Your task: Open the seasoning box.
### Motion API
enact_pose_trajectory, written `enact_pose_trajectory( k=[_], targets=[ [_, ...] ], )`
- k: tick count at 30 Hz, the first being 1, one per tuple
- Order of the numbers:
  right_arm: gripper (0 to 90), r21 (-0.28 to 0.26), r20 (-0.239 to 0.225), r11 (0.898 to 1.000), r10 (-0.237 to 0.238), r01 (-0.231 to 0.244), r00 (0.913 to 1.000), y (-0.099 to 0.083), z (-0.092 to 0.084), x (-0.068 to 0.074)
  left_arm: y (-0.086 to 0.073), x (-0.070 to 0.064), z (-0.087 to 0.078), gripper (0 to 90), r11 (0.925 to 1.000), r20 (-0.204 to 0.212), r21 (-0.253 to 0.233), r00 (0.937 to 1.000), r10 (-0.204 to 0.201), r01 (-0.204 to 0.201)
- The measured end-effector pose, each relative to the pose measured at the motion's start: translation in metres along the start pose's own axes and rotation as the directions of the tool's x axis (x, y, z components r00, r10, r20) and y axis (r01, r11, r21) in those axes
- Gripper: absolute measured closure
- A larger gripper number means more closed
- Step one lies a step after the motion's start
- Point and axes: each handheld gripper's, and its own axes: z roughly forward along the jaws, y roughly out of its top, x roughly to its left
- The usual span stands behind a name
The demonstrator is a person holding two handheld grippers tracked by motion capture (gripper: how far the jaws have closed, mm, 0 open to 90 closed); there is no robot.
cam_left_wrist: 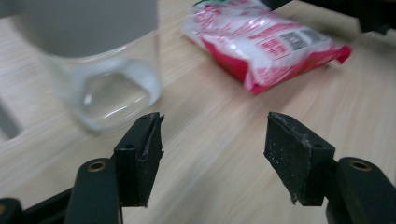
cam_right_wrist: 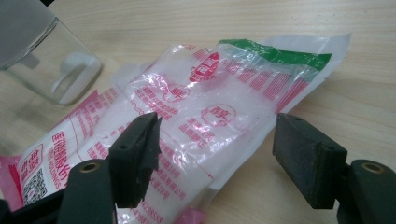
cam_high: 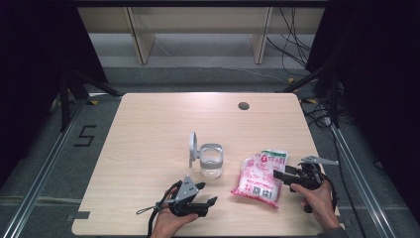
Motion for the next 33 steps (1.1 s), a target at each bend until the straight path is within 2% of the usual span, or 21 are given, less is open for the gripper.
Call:
enact_pose_trajectory(
  k=[1,2,4,6,7,11,12,13,14,18,19,20,21,22,23,25,27,28,30,32,33],
  targets=[
    [31.9,-0.005,0.008,0.999,0.054,-0.054,0.9985,0.000,0.002,0.003,0.003,-0.003,0.004,35.8,0.9995,0.017,-0.004,0.9994,-0.030,0.030],
    [31.6,-0.011,-0.010,1.000,0.020,-0.020,0.9997,0.001,0.003,-0.002,0.006,-0.005,0.007,35.6,0.9999,0.011,0.007,0.9999,-0.010,0.010],
    [31.3,-0.010,0.008,0.999,0.035,-0.035,0.9994,0.004,0.005,-0.004,0.010,-0.009,0.014,34.3,1.0000,0.013,-0.006,0.9999,0.005,-0.005],
    [31.7,-0.010,0.033,1.000,0.014,-0.014,0.9994,0.006,0.007,-0.007,0.014,-0.012,0.017,34.0,0.9999,0.014,0.007,0.9998,0.012,-0.012],
    [31.8,-0.007,0.017,0.999,0.038,-0.037,0.9992,0.007,0.009,-0.006,0.015,-0.011,0.017,33.9,0.9995,0.006,0.016,0.9996,0.029,-0.029],
    [33.2,0.030,0.030,0.999,0.035,-0.036,0.9989,0.010,0.018,-0.008,0.018,-0.015,0.020,33.7,0.9996,0.004,0.008,0.9996,0.026,-0.027],
    [33.2,0.030,0.013,0.996,0.089,-0.089,0.9960,0.010,0.020,-0.004,0.018,-0.014,0.021,33.6,0.9998,0.012,-0.002,0.9997,0.021,-0.021],
    [33.2,0.034,0.041,0.998,0.044,-0.045,0.9982,0.012,0.022,-0.006,0.018,-0.014,0.021,33.5,0.9995,0.008,0.003,0.9995,0.030,-0.030],
    [34.0,0.019,0.020,0.999,0.039,-0.039,0.9991,0.012,0.026,-0.007,0.018,-0.014,0.021,33.3,0.9996,0.014,0.006,0.9996,0.026,-0.026],
    [36.2,0.027,0.015,0.997,0.070,-0.071,0.9974,0.016,0.032,-0.006,0.019,-0.012,0.020,32.5,0.9989,0.004,0.023,0.9992,0.039,-0.039],
    [38.2,0.031,0.012,0.998,0.060,-0.060,0.9981,0.017,0.033,-0.005,0.018,-0.013,0.021,32.1,0.9997,0.006,0.012,0.9998,0.021,-0.021],
    [40.8,0.041,0.012,0.995,0.088,-0.088,0.9961,0.017,0.034,-0.002,0.018,-0.013,0.021,31.7,0.9998,0.007,0.008,0.9998,0.019,-0.019],
    [43.6,0.035,0.009,0.998,0.057,-0.057,0.9983,0.018,0.036,-0.004,0.018,-0.013,0.020,31.5,0.9998,0.007,0.008,0.9998,0.017,-0.017],
    [46.2,0.042,0.015,0.996,0.083,-0.083,0.9965,0.018,0.038,0.000,0.018,-0.013,0.020,31.5,0.9999,0.005,0.007,0.9999,0.010,-0.010],
    [49.0,0.036,0.008,0.999,0.036,-0.036,0.9993,0.019,0.040,-0.003,0.019,-0.013,0.021,31.3,0.9999,0.009,0.001,0.9999,0.013,-0.013],
    [53.2,0.050,0.002,0.995,0.082,-0.082,0.9967,0.019,0.041,0.002,0.017,-0.013,0.021,31.0,0.9999,0.007,0.006,0.9999,0.010,-0.010],
    [58.6,0.046,-0.006,0.995,0.090,-0.089,0.9960,0.020,0.043,0.003,0.017,-0.013,0.021,30.8,0.9997,0.007,0.012,0.9998,0.021,-0.021],
    [63.9,0.040,-0.005,0.996,0.083,-0.083,0.9965,0.020,0.043,0.003,0.017,-0.012,0.021,30.8,0.9992,0.007,0.009,0.9993,0.038,-0.038],
    [72.2,0.044,0.008,0.997,0.063,-0.064,0.9980,0.020,0.041,0.002,0.017,-0.013,0.022,30.7,0.9999,0.004,0.010,0.9999,0.010,-0.010],
    [80.5,0.014,-0.017,1.000,0.025,-0.025,0.9995,0.021,0.040,-0.001,0.016,-0.012,0.019,30.4,0.9990,-0.010,0.034,0.9995,0.029,-0.029],
    [84.1,0.011,-0.020,0.998,0.058,-0.058,0.9981,0.021,0.039,0.002,0.016,-0.011,0.019,30.4,0.9989,-0.006,0.034,0.9995,0.031,-0.030]
  ],
)
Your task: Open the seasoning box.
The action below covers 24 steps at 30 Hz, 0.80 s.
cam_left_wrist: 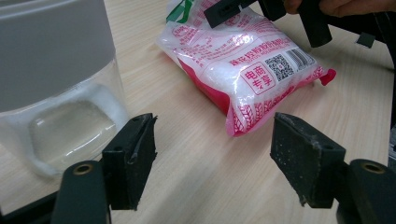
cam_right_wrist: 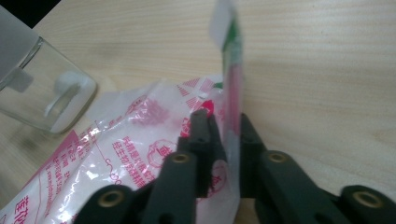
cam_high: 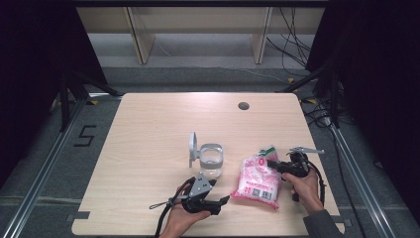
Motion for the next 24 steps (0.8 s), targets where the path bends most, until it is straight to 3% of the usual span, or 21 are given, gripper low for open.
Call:
enact_pose_trajectory(
  k=[1,2,4,6,7,8,9,10,13,15,16,17,19,20,21,22,23,24],
  targets=[
    [86.4,-0.003,-0.004,1.000,-0.010,0.010,0.9999,0.000,-0.001,0.000,0.000,0.000,0.000,30.4,1.0000,0.003,-0.002,1.0000,0.002,-0.002],
    [86.9,-0.017,0.013,0.998,-0.052,0.052,0.9986,0.001,-0.002,-0.003,0.000,0.001,0.000,30.4,1.0000,0.005,-0.006,1.0000,-0.003,0.003],
    [88.3,-0.010,-0.019,1.000,-0.006,0.006,0.9998,0.001,-0.006,0.001,0.000,0.000,0.000,30.4,0.9997,0.012,-0.018,0.9998,-0.015,0.015],
    [89.2,-0.041,-0.023,0.997,-0.060,0.059,0.9979,0.002,-0.005,-0.001,-0.001,0.000,-0.001,30.3,0.9995,0.007,-0.025,0.9997,-0.022,0.022],
    [89.5,-0.044,-0.033,0.997,-0.062,0.060,0.9975,0.002,-0.006,0.000,-0.001,0.001,-0.001,30.3,0.9995,0.013,-0.026,0.9997,-0.020,0.020],
    [89.7,-0.049,-0.015,0.996,-0.074,0.073,0.9971,0.002,-0.008,0.001,0.000,0.001,-0.002,30.3,0.9996,0.002,-0.017,0.9998,-0.022,0.022],
    [89.8,-0.071,-0.040,0.995,-0.080,0.077,0.9960,0.003,-0.008,0.003,-0.001,0.001,-0.001,30.3,0.9990,0.011,-0.031,0.9995,-0.031,0.032],
    [89.9,-0.081,-0.054,0.994,-0.082,0.078,0.9951,0.004,-0.010,0.005,-0.001,0.002,-0.002,30.2,0.9998,-0.005,-0.015,0.9999,-0.014,0.014],
    [90.0,-0.107,-0.056,0.988,-0.119,0.113,0.9913,0.006,-0.014,0.012,-0.002,0.004,-0.002,30.1,0.9999,0.007,-0.014,1.0000,0.000,0.000],
    [90.0,-0.136,-0.082,0.986,-0.109,0.097,0.9907,0.006,-0.015,0.016,-0.002,0.002,0.000,29.0,0.9993,0.012,-0.032,0.9997,-0.020,0.021],
    [90.0,-0.143,-0.082,0.982,-0.138,0.126,0.9869,0.007,-0.017,0.016,-0.002,0.001,0.001,29.0,0.9988,0.011,-0.033,0.9993,-0.036,0.037],
    [90.0,-0.150,-0.087,0.981,-0.137,0.123,0.9868,0.008,-0.019,0.020,-0.001,0.002,0.000,28.9,0.9998,-0.007,-0.002,0.9998,-0.018,0.018],
    [90.0,-0.177,-0.081,0.972,-0.169,0.153,0.9823,0.012,-0.023,0.028,-0.001,0.000,0.002,28.8,0.9993,0.015,-0.017,0.9993,-0.034,0.034],
    [90.0,-0.168,-0.107,0.979,-0.130,0.111,0.9858,0.013,-0.026,0.035,-0.001,-0.001,0.003,28.6,0.9992,0.014,-0.022,0.9994,-0.033,0.033],
    [90.0,-0.183,-0.103,0.972,-0.168,0.147,0.9804,0.015,-0.027,0.037,-0.001,0.001,0.003,28.4,0.9998,0.009,-0.016,0.9999,-0.012,0.012],
    [90.0,-0.210,-0.112,0.965,-0.181,0.155,0.9770,0.016,-0.027,0.039,-0.002,0.000,0.004,28.2,0.9994,0.009,-0.015,0.9995,-0.031,0.031],
    [90.0,-0.204,-0.127,0.971,-0.156,0.129,0.9795,0.016,-0.030,0.044,-0.002,0.000,0.004,27.4,0.9994,0.004,-0.012,0.9995,-0.033,0.033],
    [90.0,-0.210,-0.120,0.966,-0.179,0.151,0.9765,0.016,-0.033,0.050,-0.001,0.000,0.004,26.9,0.9994,0.003,-0.010,0.9995,-0.032,0.032]
  ],
)
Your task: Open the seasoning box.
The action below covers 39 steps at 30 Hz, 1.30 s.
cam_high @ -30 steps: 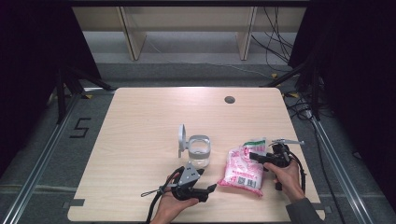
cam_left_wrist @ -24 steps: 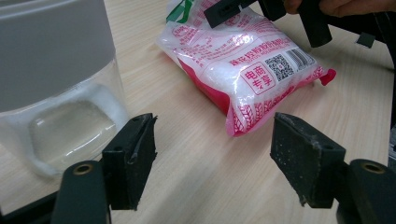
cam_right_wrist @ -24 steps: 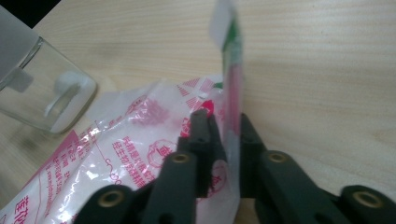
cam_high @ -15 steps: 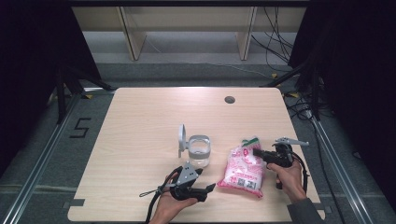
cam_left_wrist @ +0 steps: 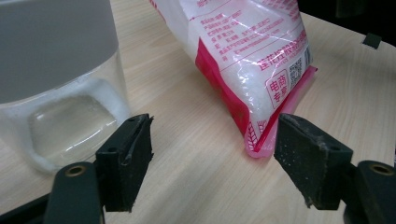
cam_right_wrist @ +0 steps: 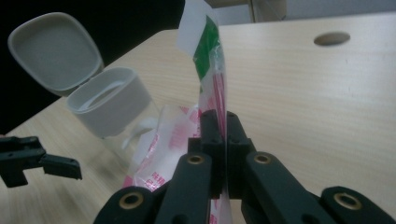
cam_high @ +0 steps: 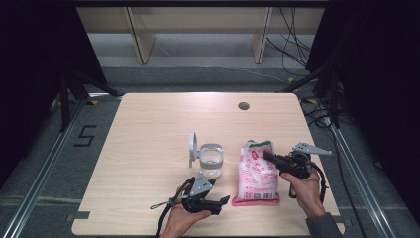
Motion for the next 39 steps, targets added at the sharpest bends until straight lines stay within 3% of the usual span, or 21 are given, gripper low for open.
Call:
enact_pose_trajectory(
  k=[1,3,6,8,11,12,15,16,19,20,25,26,28,30,33,34,35,36,37,38,39],
  targets=[
    [90.0,-0.005,0.001,0.998,-0.062,0.062,0.9981,0.003,-0.002,0.004,0.001,0.000,-0.001,26.9,1.0000,-0.001,-0.002,1.0000,0.005,-0.005],
    [90.0,-0.030,-0.016,0.997,-0.070,0.070,0.9974,0.009,-0.005,0.017,0.001,0.000,0.000,27.0,0.9998,-0.005,-0.019,1.0000,-0.008,0.008],
    [90.0,-0.047,-0.035,0.997,-0.070,0.068,0.9970,0.017,-0.007,0.025,0.001,0.002,-0.001,27.0,0.9997,-0.011,-0.006,0.9996,0.025,-0.025],
    [90.0,-0.071,-0.036,0.990,-0.123,0.120,0.9918,0.021,-0.006,0.027,0.001,0.001,0.000,27.0,0.9998,-0.004,-0.016,0.9999,0.012,-0.012],
    [90.0,-0.084,-0.035,0.992,-0.102,0.099,0.9942,0.028,-0.008,0.033,0.002,0.003,-0.002,27.1,0.9991,-0.016,0.004,0.9990,0.041,-0.041],
    [90.0,-0.091,-0.033,0.988,-0.130,0.126,0.9910,0.030,-0.008,0.032,0.002,0.000,-0.002,27.2,0.9999,-0.014,-0.010,0.9999,-0.001,0.001],
    [90.0,-0.121,-0.016,0.981,-0.154,0.151,0.9879,0.038,-0.011,0.036,0.002,0.002,-0.002,27.2,0.9999,-0.025,0.006,0.9996,0.014,-0.014],
    [90.0,-0.112,-0.016,0.985,-0.131,0.128,0.9913,0.040,-0.013,0.039,0.002,0.002,-0.002,27.2,0.9999,-0.024,0.005,0.9996,0.014,-0.014],
    [90.0,-0.133,0.004,0.974,-0.184,0.183,0.9830,0.043,-0.017,0.040,0.002,0.000,-0.001,27.3,1.0000,-0.014,-0.007,0.9999,0.006,-0.006],
    [90.0,-0.132,0.003,0.976,-0.176,0.175,0.9844,0.042,-0.019,0.042,0.002,0.001,-0.002,27.2,0.9998,-0.034,0.009,0.9992,0.020,-0.020],
    [90.0,-0.134,-0.034,0.973,-0.194,0.188,0.9805,0.028,-0.034,0.047,0.000,-0.001,0.000,27.2,0.9999,-0.019,-0.009,0.9997,0.014,-0.014],
    [90.0,-0.128,-0.039,0.977,-0.176,0.170,0.9836,0.025,-0.038,0.049,0.000,-0.001,0.000,27.2,0.9999,-0.018,-0.002,0.9997,0.014,-0.014],
    [90.0,-0.137,-0.051,0.970,-0.209,0.201,0.9765,0.018,-0.044,0.045,-0.001,-0.002,-0.001,27.2,0.9996,-0.029,0.003,0.9992,0.026,-0.026],
    [90.0,-0.124,-0.063,0.983,-0.144,0.135,0.9876,0.010,-0.051,0.047,0.000,-0.002,-0.001,27.3,0.9996,-0.020,0.000,0.9994,0.028,-0.028],
    [90.0,-0.122,-0.038,0.975,-0.190,0.185,0.9810,0.001,-0.056,0.043,0.000,-0.002,-0.001,27.4,0.9997,-0.026,0.007,0.9994,0.024,-0.024],
    [90.0,-0.109,-0.056,0.982,-0.158,0.152,0.9858,-0.003,-0.057,0.044,-0.001,-0.002,-0.001,27.4,0.9994,-0.029,0.015,0.9990,0.033,-0.033],
    [90.0,-0.112,-0.042,0.979,-0.175,0.169,0.9837,-0.005,-0.057,0.043,-0.001,-0.003,0.000,27.4,0.9996,-0.022,0.005,0.9994,0.027,-0.027],
    [90.0,-0.102,-0.047,0.987,-0.128,0.122,0.9907,-0.007,-0.059,0.045,0.000,-0.003,0.001,27.4,0.9994,-0.017,-0.004,0.9993,0.034,-0.034],
    [90.0,-0.109,-0.038,0.981,-0.165,0.160,0.9855,-0.007,-0.059,0.042,0.000,-0.003,0.001,27.4,0.9996,-0.026,0.010,0.9993,0.026,-0.026],
    [90.0,-0.094,-0.040,0.989,-0.121,0.117,0.9918,-0.009,-0.060,0.042,0.000,-0.003,0.002,27.4,0.9997,-0.020,0.008,0.9995,0.025,-0.024],
    [90.0,-0.118,-0.022,0.977,-0.179,0.175,0.9837,-0.008,-0.059,0.038,-0.001,-0.003,0.001,27.4,0.9990,-0.030,0.021,0.9987,0.041,-0.041]
  ],
)
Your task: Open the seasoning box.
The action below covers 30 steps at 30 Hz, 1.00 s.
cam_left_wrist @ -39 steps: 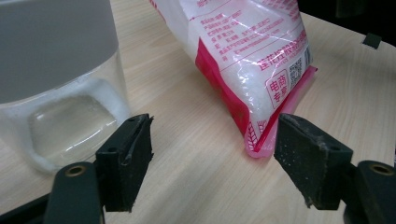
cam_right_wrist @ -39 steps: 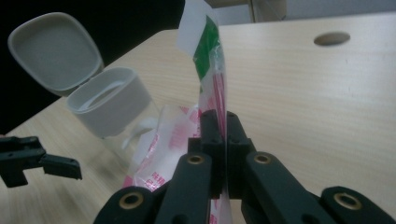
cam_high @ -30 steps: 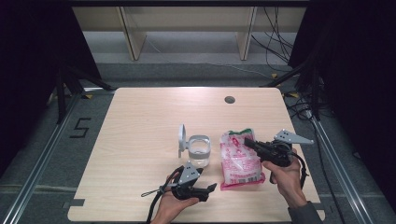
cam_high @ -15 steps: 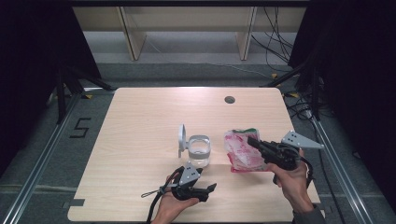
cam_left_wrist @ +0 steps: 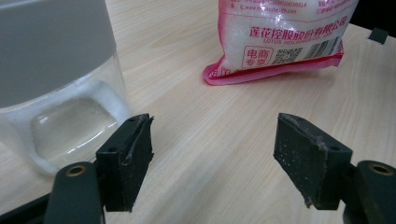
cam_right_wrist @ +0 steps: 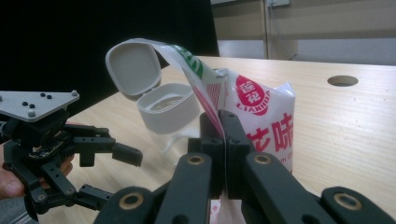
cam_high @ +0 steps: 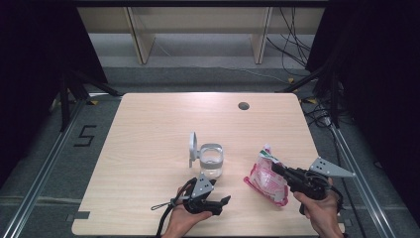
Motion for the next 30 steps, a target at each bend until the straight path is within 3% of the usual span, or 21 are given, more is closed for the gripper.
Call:
enact_pose_trajectory(
  k=[1,3,5,6,8,10,11,13,14,15,17,18,19,20,23,24,25,26,28,30],
  targets=[
    [90.0,0.015,-0.017,0.999,0.049,-0.049,0.9986,-0.001,-0.001,0.001,0.000,-0.002,0.001,27.4,0.9998,0.015,-0.012,0.9998,-0.012,0.012],
    [90.0,0.017,-0.020,0.997,0.081,-0.081,0.9965,-0.002,-0.003,0.002,0.000,-0.001,0.002,27.4,0.9999,0.018,-0.009,0.9998,-0.005,0.005],
    [90.0,0.005,-0.008,0.999,0.040,-0.040,0.9992,-0.002,-0.003,-0.002,0.000,-0.002,0.006,27.7,1.0000,0.009,-0.006,1.0000,-0.001,0.001],
    [90.0,-0.015,-0.026,0.996,0.090,-0.090,0.9956,-0.003,-0.002,0.000,0.000,-0.004,0.009,27.7,0.9997,0.020,-0.016,0.9996,-0.019,0.020],
    [90.0,-0.023,-0.034,0.997,0.076,-0.077,0.9965,-0.003,-0.002,-0.002,0.000,-0.003,0.010,28.0,1.0000,0.019,-0.006,0.9998,0.004,-0.004],
    [90.0,0.007,-0.025,0.994,0.109,-0.108,0.9938,-0.001,-0.004,0.002,0.002,-0.006,0.024,28.7,0.9998,0.018,0.000,0.9997,0.019,-0.019],
    [90.0,-0.001,-0.031,0.995,0.097,-0.097,0.9948,-0.001,-0.003,0.001,0.003,-0.007,0.028,28.9,0.9999,0.017,0.003,0.9998,0.013,-0.013],
    [90.0,-0.036,-0.039,0.993,0.110,-0.111,0.9932,0.000,-0.001,0.003,0.006,-0.011,0.037,29.6,0.9982,0.030,0.020,0.9980,0.056,-0.056],
    [90.0,-0.033,-0.033,0.996,0.081,-0.082,0.9962,0.001,0.000,0.002,0.007,-0.014,0.041,30.1,0.9978,0.030,0.026,0.9978,0.060,-0.060],
    [90.0,-0.017,-0.034,0.994,0.103,-0.103,0.9941,0.002,-0.001,0.004,0.009,-0.015,0.044,30.0,0.9956,0.025,0.042,0.9963,0.082,-0.083],
    [90.0,-0.023,-0.033,0.995,0.098,-0.099,0.9946,0.004,-0.001,0.004,0.012,-0.021,0.052,29.7,0.9967,0.025,0.031,0.9970,0.074,-0.074],
    [90.0,-0.049,-0.043,0.991,0.123,-0.125,0.9915,0.005,0.001,0.006,0.013,-0.024,0.055,29.6,0.9971,0.023,0.021,0.9970,0.073,-0.074],
    [90.0,-0.059,-0.039,0.994,0.090,-0.092,0.9952,0.006,0.003,0.004,0.015,-0.025,0.058,29.5,0.9956,0.018,0.030,0.9960,0.088,-0.088],
    [90.0,-0.047,-0.046,0.993,0.108,-0.110,0.9931,0.008,0.002,0.006,0.016,-0.026,0.060,29.3,0.9940,0.025,0.042,0.9947,0.100,-0.101],
    [90.0,-0.074,-0.049,0.993,0.085,-0.088,0.9952,0.013,0.006,0.005,0.018,-0.026,0.069,29.2,0.9947,0.004,0.059,0.9965,0.084,-0.084],
    [90.0,-0.073,-0.055,0.992,0.103,-0.107,0.9932,0.015,0.007,0.007,0.018,-0.028,0.072,29.2,0.9962,0.017,0.057,0.9978,0.065,-0.066],
    [90.0,-0.071,-0.060,0.991,0.111,-0.115,0.9920,0.017,0.008,0.009,0.019,-0.029,0.072,29.3,0.9947,0.006,0.054,0.9961,0.088,-0.088],
    [90.0,-0.070,-0.072,0.990,0.116,-0.121,0.9906,0.018,0.009,0.010,0.020,-0.030,0.073,29.4,0.9959,0.017,0.046,0.9969,0.077,-0.078],
    [90.0,-0.080,-0.071,0.993,0.086,-0.091,0.9938,0.021,0.012,0.009,0.021,-0.029,0.073,29.6,0.9948,-0.007,0.060,0.9965,0.083,-0.083],
    [90.0,-0.067,-0.081,0.990,0.116,-0.122,0.9900,0.022,0.014,0.011,0.022,-0.030,0.072,30.0,0.9949,-0.005,0.054,0.9963,0.086,-0.086]
  ],
)
